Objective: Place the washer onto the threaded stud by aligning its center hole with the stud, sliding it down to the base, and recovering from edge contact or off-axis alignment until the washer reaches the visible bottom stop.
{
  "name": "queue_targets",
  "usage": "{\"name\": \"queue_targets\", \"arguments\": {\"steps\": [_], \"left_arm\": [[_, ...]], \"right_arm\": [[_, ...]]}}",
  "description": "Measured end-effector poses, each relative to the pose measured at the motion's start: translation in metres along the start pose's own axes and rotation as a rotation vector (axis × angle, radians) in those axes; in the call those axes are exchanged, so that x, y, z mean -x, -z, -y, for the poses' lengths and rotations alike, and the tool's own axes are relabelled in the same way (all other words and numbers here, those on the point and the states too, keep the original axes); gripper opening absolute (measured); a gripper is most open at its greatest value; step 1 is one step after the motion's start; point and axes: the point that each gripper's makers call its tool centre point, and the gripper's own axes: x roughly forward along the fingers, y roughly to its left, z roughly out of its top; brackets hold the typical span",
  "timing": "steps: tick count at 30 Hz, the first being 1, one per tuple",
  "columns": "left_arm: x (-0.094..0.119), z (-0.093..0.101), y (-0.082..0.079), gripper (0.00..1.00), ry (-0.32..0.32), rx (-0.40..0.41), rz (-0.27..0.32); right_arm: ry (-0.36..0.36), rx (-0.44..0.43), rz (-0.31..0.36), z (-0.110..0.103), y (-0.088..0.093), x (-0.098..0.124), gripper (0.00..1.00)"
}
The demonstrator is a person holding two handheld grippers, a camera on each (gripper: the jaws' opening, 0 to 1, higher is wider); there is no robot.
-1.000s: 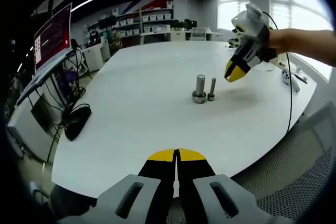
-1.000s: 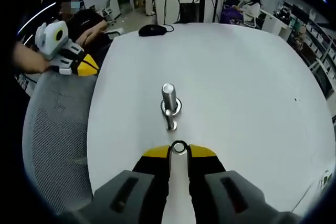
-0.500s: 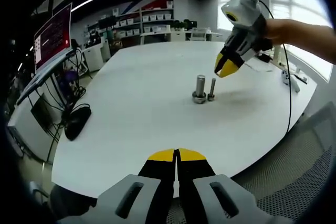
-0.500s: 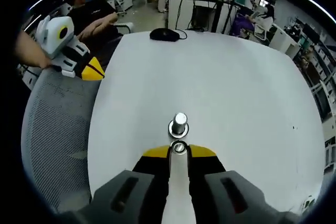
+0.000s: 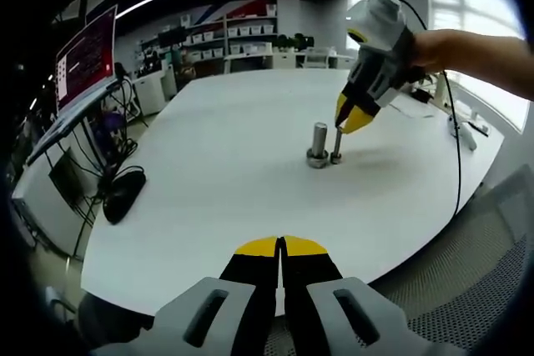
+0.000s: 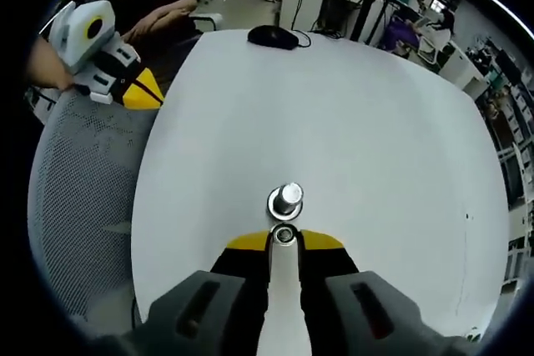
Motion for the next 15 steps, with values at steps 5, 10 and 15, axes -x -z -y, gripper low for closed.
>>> {"name": "queue_targets", "arguments": {"steps": [5,10,15], "left_arm": [[0.0,0.0,0.0,0.0,0.002,-0.001,0.001],[0.0,0.0,0.0,0.0,0.003,-0.001,0.001],[0.0,0.0,-0.001,0.0,0.004,-0.001,0.005]], "right_arm": [[-0.013,0.004,-0.022,-0.003,0.002,-0.004,0.14],[-0.019,0.014,-0.042,-0.004,0.005,-0.011,0.14],[-0.025,0.019,-0.074,-0.008,0.008,-0.018,0.14]]}}
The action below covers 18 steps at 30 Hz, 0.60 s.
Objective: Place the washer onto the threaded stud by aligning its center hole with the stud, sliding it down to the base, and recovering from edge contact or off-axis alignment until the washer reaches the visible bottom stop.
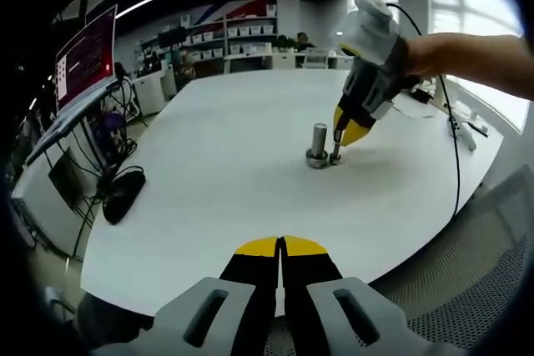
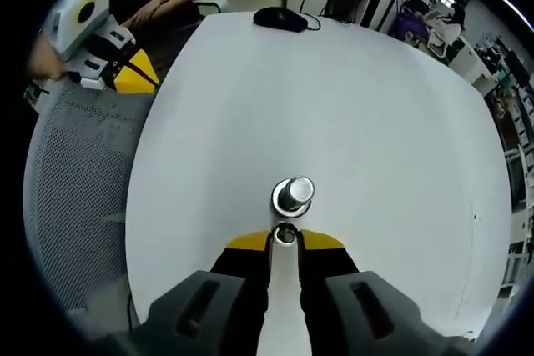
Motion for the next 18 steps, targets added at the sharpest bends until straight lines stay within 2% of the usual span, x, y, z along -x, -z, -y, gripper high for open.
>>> {"name": "queue_targets", "arguments": {"steps": [8,11,15,18], "left_arm": [[0.0,0.0,-0.001,0.0,-0.001,0.004,0.005],[0.0,-0.001,-0.001,0.0,-0.001,0.006,0.007],[0.0,-0.001,-0.001,0.0,-0.002,0.007,0.01],[0.0,-0.001,-0.001,0.0,-0.001,0.006,0.011]], "right_arm": [[0.004,0.001,-0.043,0.0,0.008,-0.017,0.14],[0.003,-0.015,-0.039,0.0,0.009,-0.02,0.15],[0.008,-0.052,-0.029,-0.002,0.013,-0.018,0.3],[0.017,-0.097,0.004,-0.004,0.017,-0.01,0.31]]}}
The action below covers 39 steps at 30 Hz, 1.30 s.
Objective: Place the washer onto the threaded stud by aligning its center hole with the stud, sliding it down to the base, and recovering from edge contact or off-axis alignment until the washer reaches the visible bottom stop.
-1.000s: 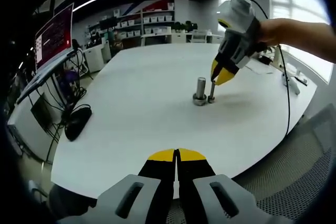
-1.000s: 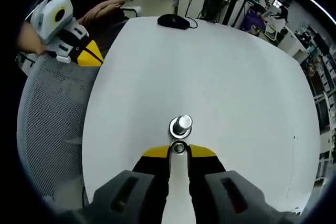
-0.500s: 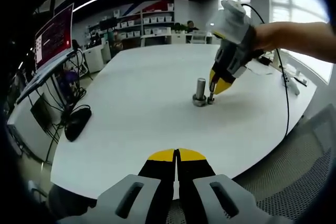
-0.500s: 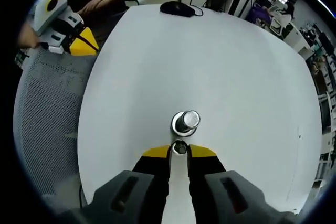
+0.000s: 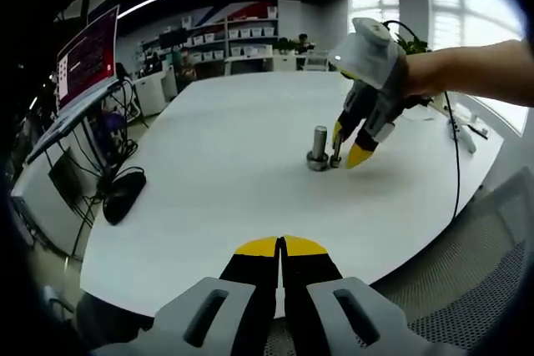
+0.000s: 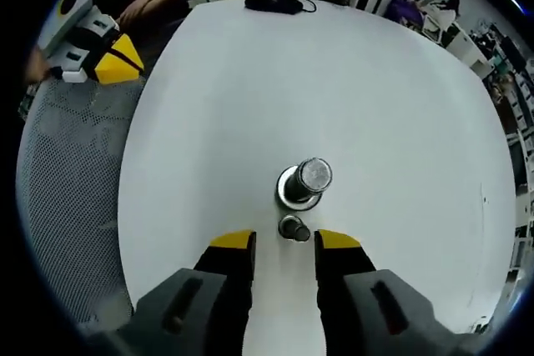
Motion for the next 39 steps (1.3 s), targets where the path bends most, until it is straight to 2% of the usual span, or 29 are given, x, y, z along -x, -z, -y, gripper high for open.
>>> {"name": "queue_targets", "arguments": {"steps": [3,7,9,12,13,14,17,20,23,25,27,28,29,30,31,32,34,35,36,37,38,39], "left_arm": [[0.0,0.0,0.0,0.0,-0.001,0.0,0.0],[0.0,-0.001,0.0,0.0,-0.004,0.0,-0.003],[0.001,-0.002,-0.001,0.0,-0.01,0.008,0.008],[0.0,0.0,0.002,0.0,0.0,-0.002,-0.012],[0.0,0.001,-0.001,0.0,0.004,-0.003,0.0],[0.001,0.002,-0.007,0.0,0.006,0.002,0.037],[0.001,0.002,-0.001,0.0,0.004,0.001,0.002],[0.001,0.002,-0.003,0.0,0.002,0.004,0.014],[0.002,0.002,-0.002,0.0,0.005,0.004,0.01],[0.002,0.003,-0.003,0.0,0.007,0.003,0.011],[0.003,0.004,-0.005,0.0,0.011,0.004,0.023],[0.003,0.004,-0.005,0.0,0.013,0.002,0.024],[0.004,0.005,-0.006,0.0,0.015,-0.001,0.03],[0.006,0.006,-0.01,0.0,0.013,-0.002,0.054],[0.007,0.006,-0.017,0.0,0.014,-0.013,0.101],[0.007,0.006,-0.014,0.0,0.014,-0.01,0.085],[0.005,0.008,-0.009,0.0,0.02,-0.016,0.044],[0.005,0.008,-0.009,0.0,0.022,-0.026,0.046],[0.006,0.009,-0.011,0.0,0.024,-0.026,0.061],[0.007,0.008,-0.015,0.0,0.024,-0.01,0.084],[0.007,0.008,-0.018,0.0,0.029,0.01,0.098],[0.007,0.008,-0.016,0.0,0.031,0.005,0.087]], "right_arm": [[0.009,-0.088,0.071,-0.006,0.002,0.015,0.33],[0.033,-0.154,0.163,-0.014,0.0,0.037,0.34],[0.054,-0.243,0.231,-0.02,-0.001,0.05,0.34],[0.072,-0.363,0.344,-0.035,0.0,0.07,0.34],[0.08,-0.384,0.367,-0.039,0.002,0.075,0.34],[0.091,-0.423,0.406,-0.044,0.005,0.082,0.35],[0.111,-0.495,0.496,-0.058,0.012,0.099,0.35],[0.143,-0.524,0.583,-0.068,0.023,0.118,0.35],[0.154,-0.524,0.715,-0.084,0.028,0.144,0.34],[0.148,-0.566,0.726,-0.094,0.039,0.155,0.34],[0.198,-0.573,0.759,-0.095,0.046,0.166,0.34],[0.245,-0.572,0.764,-0.096,0.054,0.173,0.34],[0.262,-0.572,0.763,-0.096,0.057,0.174,0.34],[0.334,-0.615,0.751,-0.096,0.073,0.177,0.34],[0.361,-0.631,0.748,-0.096,0.078,0.178,0.36],[0.424,-0.68,0.722,-0.098,0.093,0.176,0.37],[0.437,-0.736,0.701,-0.109,0.106,0.17,0.38],[0.489,-0.762,0.683,-0.112,0.115,0.169,0.38],[0.578,-0.712,0.633,-0.109,0.122,0.175,0.39],[0.623,-0.681,0.615,-0.107,0.125,0.178,0.39],[0.66,-0.675,0.622,-0.105,0.13,0.176,0.41],[0.65,-0.729,0.629,-0.106,0.137,0.17,0.42]]}}
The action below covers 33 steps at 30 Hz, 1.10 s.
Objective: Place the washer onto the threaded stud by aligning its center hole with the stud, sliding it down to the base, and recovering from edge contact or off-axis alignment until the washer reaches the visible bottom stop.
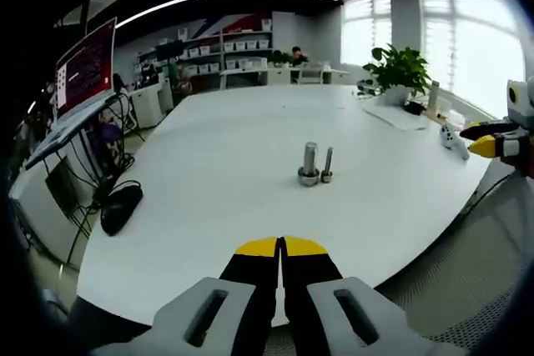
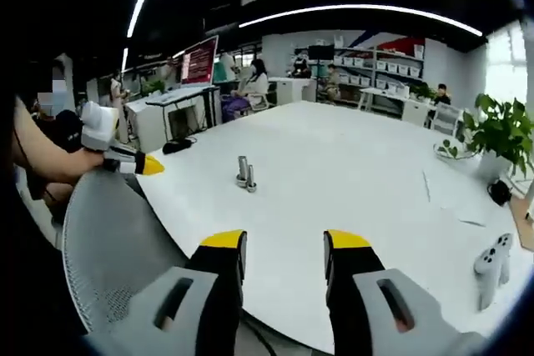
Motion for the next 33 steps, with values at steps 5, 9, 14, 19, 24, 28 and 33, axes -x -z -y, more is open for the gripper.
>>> {"name": "queue_targets", "arguments": {"steps": [5,9,14,19,24,28,33], "left_arm": [[0.0,0.004,-0.003,0.03,0.013,0.019,0.02],[0.0,0.004,0.002,0.11,0.013,-0.019,-0.009],[-0.001,0.008,0.005,0.16,0.024,-0.02,-0.024],[0.0,0.012,0.001,0.18,0.042,-0.012,-0.005],[0.0,0.012,0.006,0.17,0.035,-0.032,-0.03],[0.0,0.01,0.005,0.15,0.027,-0.024,-0.027],[0.0,0.01,0.008,0.15,0.028,-0.033,-0.042]], "right_arm": [[0.003,-0.101,-0.084,-0.005,0.031,-0.005,0.43],[0.007,-0.058,-0.201,-0.007,0.063,-0.012,0.42],[0.009,-0.217,-0.202,0.0,0.065,-0.011,0.41],[-0.001,-0.198,-0.238,-0.001,0.071,-0.011,0.39],[-0.016,-0.245,-0.262,-0.005,0.076,-0.01,0.37],[-0.031,-0.234,-0.271,-0.008,0.077,-0.009,0.35],[-0.018,-0.246,-0.325,-0.007,0.086,-0.008,0.38]]}}
